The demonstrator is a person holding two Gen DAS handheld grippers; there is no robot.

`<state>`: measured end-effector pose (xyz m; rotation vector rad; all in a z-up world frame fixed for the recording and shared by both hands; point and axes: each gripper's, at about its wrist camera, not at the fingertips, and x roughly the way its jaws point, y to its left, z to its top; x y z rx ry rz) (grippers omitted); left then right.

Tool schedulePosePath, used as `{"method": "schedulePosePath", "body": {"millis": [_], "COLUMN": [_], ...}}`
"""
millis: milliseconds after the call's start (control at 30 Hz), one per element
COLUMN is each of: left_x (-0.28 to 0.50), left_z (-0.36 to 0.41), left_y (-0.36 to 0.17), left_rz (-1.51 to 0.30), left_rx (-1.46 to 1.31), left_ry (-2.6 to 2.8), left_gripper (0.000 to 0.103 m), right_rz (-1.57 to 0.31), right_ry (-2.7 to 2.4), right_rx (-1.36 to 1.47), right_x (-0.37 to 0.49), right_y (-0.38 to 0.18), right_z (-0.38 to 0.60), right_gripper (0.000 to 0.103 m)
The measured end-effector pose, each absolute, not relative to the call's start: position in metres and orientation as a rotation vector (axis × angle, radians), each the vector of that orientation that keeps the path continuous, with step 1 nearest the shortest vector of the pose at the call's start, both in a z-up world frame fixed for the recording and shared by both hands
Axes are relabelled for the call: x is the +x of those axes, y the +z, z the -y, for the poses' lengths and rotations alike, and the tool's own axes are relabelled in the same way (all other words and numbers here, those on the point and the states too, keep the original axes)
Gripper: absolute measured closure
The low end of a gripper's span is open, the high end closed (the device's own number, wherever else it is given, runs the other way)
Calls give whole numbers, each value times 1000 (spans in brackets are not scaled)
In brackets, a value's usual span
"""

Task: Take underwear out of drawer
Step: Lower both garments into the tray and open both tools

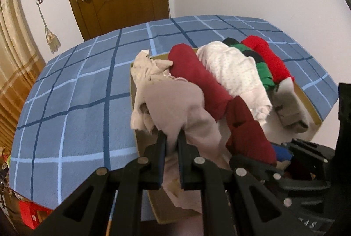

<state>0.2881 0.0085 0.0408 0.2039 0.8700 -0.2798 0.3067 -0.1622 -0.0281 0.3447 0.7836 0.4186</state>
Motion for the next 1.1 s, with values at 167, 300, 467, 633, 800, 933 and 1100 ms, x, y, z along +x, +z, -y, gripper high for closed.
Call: {"method": "schedulePosePath", "body": {"millis": [167,300,467,633,800,933,1100], "left_x": [300,305,305,294,276,259,239], "left_z": [-11,-18,-21,-17,-27,-37,-40], "left_y": [23,13,14,18,32,47,54], "left_rz": [-921,-949,-955,-926,-914,-834,-798], "left_rx": [192,158,138,158,68,61,41], "left_ry": [-256,-244,-228,-211,-249,-151,-151], "left_gripper": [95,93,88,74,45,16,16], "right_rz": [-796,-809,-820,-814,-798,-770,-724], "right_ry": [405,398,391,399,411,407,409], "right_rx": [314,292,295,287,304,348,370], "right_x": [311,314,317,314,308,300,280], "right_y": [-33,-34,-35,-35,-31,-24,-17], "right_z": [157,151,150,149,155,166,173], "right_gripper": [62,62,62,59,53,41,41]}}
